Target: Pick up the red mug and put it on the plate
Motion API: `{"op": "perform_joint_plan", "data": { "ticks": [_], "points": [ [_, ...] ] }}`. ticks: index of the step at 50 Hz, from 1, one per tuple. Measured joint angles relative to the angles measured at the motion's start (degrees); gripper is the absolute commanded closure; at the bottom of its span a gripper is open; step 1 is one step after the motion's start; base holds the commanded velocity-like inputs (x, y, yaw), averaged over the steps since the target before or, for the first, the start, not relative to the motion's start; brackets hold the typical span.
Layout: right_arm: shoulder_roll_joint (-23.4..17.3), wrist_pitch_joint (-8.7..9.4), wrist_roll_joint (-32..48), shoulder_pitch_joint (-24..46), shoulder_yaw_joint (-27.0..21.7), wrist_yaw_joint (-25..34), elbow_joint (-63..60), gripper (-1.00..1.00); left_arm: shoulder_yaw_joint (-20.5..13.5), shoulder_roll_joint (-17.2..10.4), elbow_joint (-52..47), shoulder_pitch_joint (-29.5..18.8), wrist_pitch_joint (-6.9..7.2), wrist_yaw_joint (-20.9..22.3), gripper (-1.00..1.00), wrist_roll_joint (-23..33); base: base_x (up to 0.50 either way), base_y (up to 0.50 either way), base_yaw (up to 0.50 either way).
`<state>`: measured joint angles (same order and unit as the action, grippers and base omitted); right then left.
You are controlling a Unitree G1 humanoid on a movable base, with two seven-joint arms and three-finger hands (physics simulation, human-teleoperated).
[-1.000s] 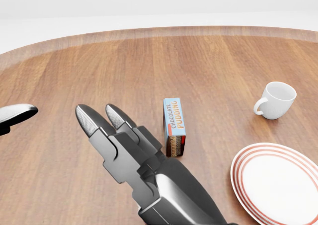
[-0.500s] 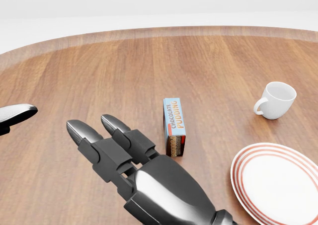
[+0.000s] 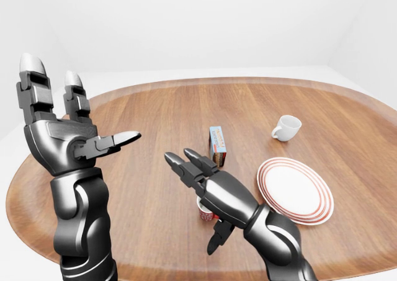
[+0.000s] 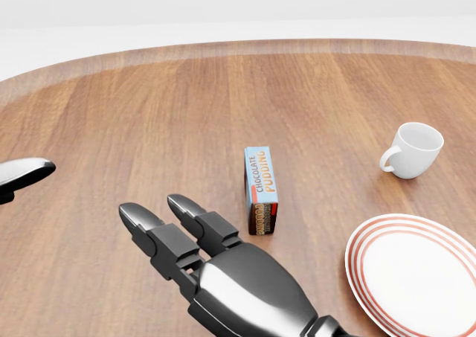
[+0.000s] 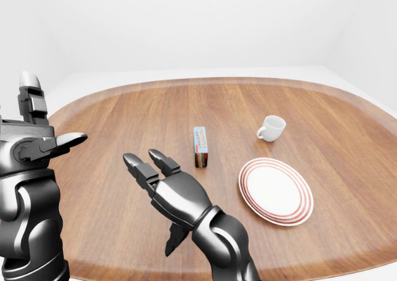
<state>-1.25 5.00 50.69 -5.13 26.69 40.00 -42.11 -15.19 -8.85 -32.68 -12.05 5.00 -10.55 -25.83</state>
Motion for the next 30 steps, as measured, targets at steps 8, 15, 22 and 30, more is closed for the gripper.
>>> {"op": "perform_joint_plan", "data": {
  "ticks": [8, 15, 22, 30],
  "points": [
    [0.3, 0.00, 2.4, 0.0, 0.0, 0.0, 0.7, -1.00, -0.1, 0.0, -0.1, 0.1, 0.00, 0.0, -0.95, -0.1, 0.00, 0.00, 0.00],
    [0.6, 0.00, 4.3, 0.0, -0.1, 0.0, 1.3, -1.00, -0.1, 0.0, -0.1, 0.2, 0.00, 0.0, -0.95, -0.2, 0.00, 0.00, 0.00],
    [1.0, 0.00, 6.4, 0.2, -0.3, 0.0, 2.1, -1.00, -0.2, 0.0, -0.2, 0.2, 0.00, 0.0, -0.95, -0.2, 0.00, 0.00, 0.00],
    [1.1, 0.00, 8.1, -0.2, -0.5, 0.0, 2.9, -1.00, -0.3, -0.1, -0.2, 0.1, 0.00, -0.1, -0.95, -0.3, 0.00, 0.00, 0.00]
  ]
}}
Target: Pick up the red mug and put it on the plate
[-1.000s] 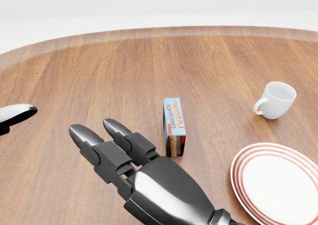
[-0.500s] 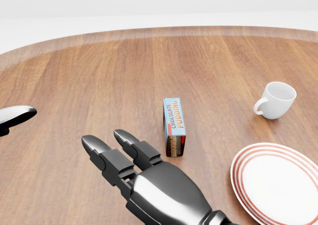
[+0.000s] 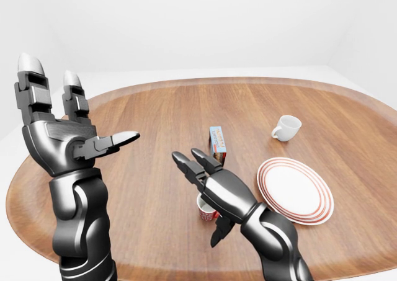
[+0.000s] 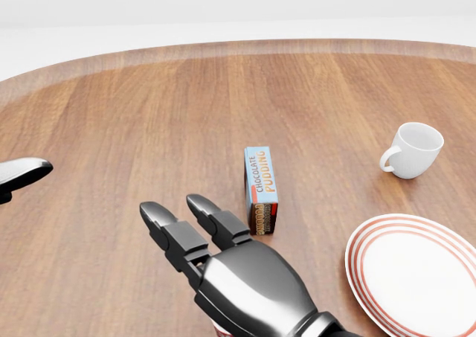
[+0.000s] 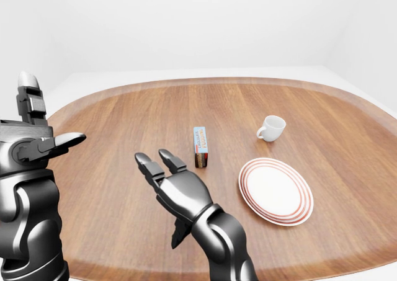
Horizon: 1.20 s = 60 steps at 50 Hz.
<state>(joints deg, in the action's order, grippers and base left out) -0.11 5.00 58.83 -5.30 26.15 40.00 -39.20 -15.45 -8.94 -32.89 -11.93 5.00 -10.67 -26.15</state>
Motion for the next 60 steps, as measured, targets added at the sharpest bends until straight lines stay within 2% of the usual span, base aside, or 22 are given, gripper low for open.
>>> {"op": "perform_joint_plan", "data": {
  "ticks": [34, 60],
  "points": [
    [-1.7, 0.00, 1.3, -2.7, -1.1, 0.0, 4.9, -1.00, 0.1, -0.2, -0.1, -0.5, 0.00, -0.3, -0.95, -0.3, 0.00, 0.00, 0.00],
    [-1.1, 0.00, -0.8, 0.5, -4.4, 0.0, 14.9, -1.00, 0.3, 0.0, -0.3, -0.4, 0.00, -0.2, -0.94, -0.1, 0.00, 0.00, 0.00]
  ]
}}
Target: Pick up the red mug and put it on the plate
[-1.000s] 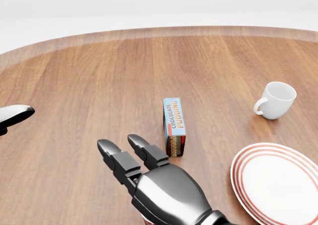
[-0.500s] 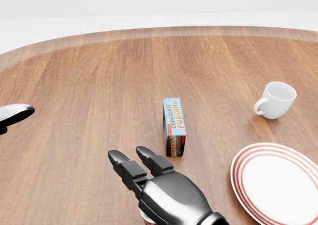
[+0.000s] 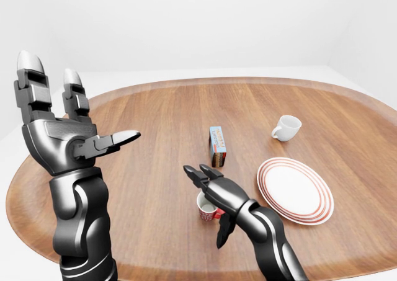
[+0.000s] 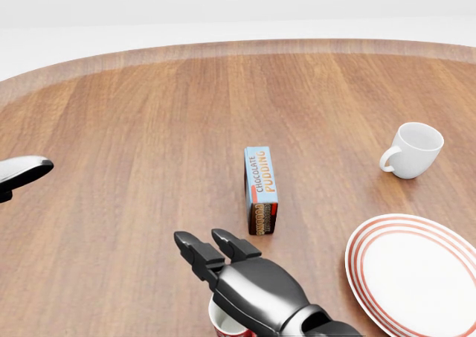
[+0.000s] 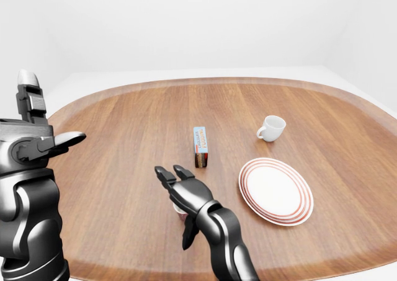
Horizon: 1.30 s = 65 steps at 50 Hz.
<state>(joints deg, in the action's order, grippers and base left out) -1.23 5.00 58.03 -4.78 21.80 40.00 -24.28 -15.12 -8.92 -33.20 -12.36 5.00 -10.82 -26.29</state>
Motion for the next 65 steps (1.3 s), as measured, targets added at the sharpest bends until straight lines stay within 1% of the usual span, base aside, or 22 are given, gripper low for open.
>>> {"op": "perform_joint_plan", "data": {
  "ticks": [14, 40, 47, 65],
  "points": [
    [1.2, 0.00, 0.7, 2.5, -1.0, 0.0, 5.2, -1.00, 0.1, 0.1, 0.3, 0.1, 0.00, 0.0, -0.94, 0.0, 0.00, 0.00, 0.00],
    [1.5, 0.00, 0.1, 4.7, -3.2, 0.0, 13.3, -1.00, 0.3, 0.4, 0.3, 0.5, 0.00, 0.1, -0.95, 0.2, 0.00, 0.00, 0.00],
    [1.7, 0.00, -0.2, 6.9, -4.2, 0.0, 16.9, -1.00, 0.3, 0.4, 0.4, 0.5, 0.00, 0.1, -0.95, 0.3, 0.00, 0.00, 0.00],
    [3.3, 0.00, 0.2, 14.4, -6.5, 0.0, 31.5, -1.00, 0.6, 0.6, 0.8, 0.5, 0.00, 0.1, -0.94, 0.3, 0.00, 0.00, 0.00]
  ]
}}
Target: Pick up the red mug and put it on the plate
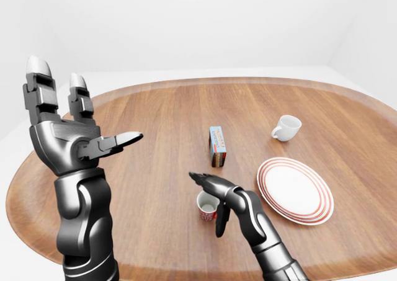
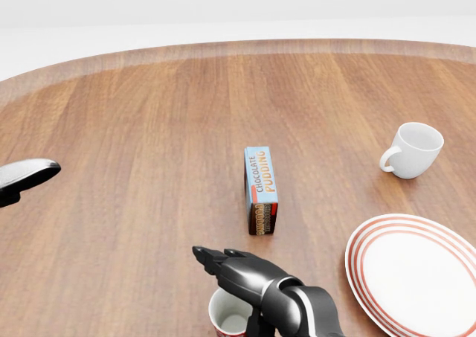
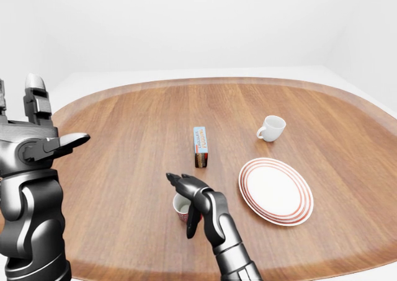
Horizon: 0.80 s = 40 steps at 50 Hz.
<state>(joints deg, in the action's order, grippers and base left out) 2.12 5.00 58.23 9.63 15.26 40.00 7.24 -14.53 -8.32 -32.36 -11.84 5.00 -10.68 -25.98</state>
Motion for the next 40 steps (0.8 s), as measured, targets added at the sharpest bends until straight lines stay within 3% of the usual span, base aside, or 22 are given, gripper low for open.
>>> {"op": "perform_joint_plan", "data": {
  "ticks": [8, 10, 12, 13, 40],
  "points": [
    [0.5, -0.22, 0.3, 1.4, -0.2, -0.3, 6.2, -1.00, 0.1, 0.1, 0.1, 0.2, 0.00, 0.1, -0.94, 0.1, 0.00, 0.00, 0.00],
    [0.6, -0.54, 0.7, 1.7, -0.3, -0.8, 6.9, 0.47, 0.1, 0.2, 0.1, 0.2, 0.00, 0.1, -0.95, 0.1, 0.00, 0.00, 0.00],
    [0.7, -0.84, 0.9, 2.8, -0.4, -1.1, 7.5, 0.95, 0.1, 0.2, 0.1, 0.2, 0.00, 0.1, -0.94, 0.2, 0.00, 0.00, 0.00],
    [0.7, -0.95, 0.9, 3.2, -0.4, -1.2, 7.8, 1.00, 0.1, 0.2, 0.1, 0.2, 0.00, 0.1, -0.95, 0.2, 0.00, 0.00, 0.00],
    [-0.4, 0.01, -0.1, 2.4, -2.0, 0.0, -1.2, 1.00, 0.4, 0.5, 0.2, 0.8, 0.00, 0.4, -0.95, 0.4, 0.00, 0.00, 0.00]
  ]
}}
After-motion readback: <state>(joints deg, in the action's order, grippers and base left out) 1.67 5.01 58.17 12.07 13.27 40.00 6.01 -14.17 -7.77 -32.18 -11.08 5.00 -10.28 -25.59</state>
